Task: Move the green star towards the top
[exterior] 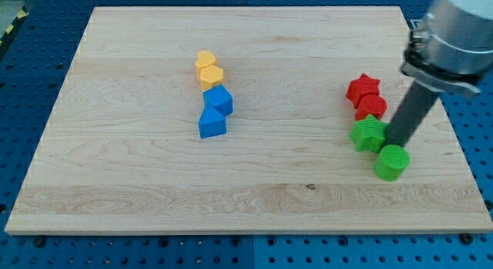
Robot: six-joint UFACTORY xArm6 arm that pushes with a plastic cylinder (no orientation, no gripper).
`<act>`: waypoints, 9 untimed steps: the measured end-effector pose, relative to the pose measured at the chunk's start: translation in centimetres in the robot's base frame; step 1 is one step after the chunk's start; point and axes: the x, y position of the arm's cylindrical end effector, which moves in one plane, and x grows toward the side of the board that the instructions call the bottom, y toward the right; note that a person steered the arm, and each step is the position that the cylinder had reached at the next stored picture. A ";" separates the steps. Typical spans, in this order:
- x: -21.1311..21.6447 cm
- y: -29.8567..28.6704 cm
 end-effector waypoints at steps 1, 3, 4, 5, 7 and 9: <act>0.0 -0.9; -0.3 -2.5; -0.3 -3.5; -0.3 -3.8; -0.3 -5.1; -0.6 -6.9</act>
